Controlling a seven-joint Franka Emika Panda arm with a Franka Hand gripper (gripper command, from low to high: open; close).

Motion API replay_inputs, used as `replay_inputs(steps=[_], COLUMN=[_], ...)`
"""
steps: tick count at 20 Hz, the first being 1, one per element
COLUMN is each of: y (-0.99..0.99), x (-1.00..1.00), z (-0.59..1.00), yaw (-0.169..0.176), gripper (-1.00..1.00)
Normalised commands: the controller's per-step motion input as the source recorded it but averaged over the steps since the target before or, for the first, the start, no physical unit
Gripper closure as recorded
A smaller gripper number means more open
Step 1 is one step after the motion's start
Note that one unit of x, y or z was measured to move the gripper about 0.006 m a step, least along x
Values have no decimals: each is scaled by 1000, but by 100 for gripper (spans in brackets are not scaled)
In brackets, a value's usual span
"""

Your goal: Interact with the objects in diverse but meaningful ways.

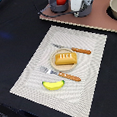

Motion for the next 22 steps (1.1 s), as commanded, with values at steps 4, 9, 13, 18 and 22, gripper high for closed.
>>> replay_inputs(steps=[4,9,13,18,22], y=[109,117,118,81,-191], x=[111,115,124,147,69], z=[-36,-68,-104,-32,693], yaw=[0,0,0,0,-6], gripper=[100,100,100,100,100])
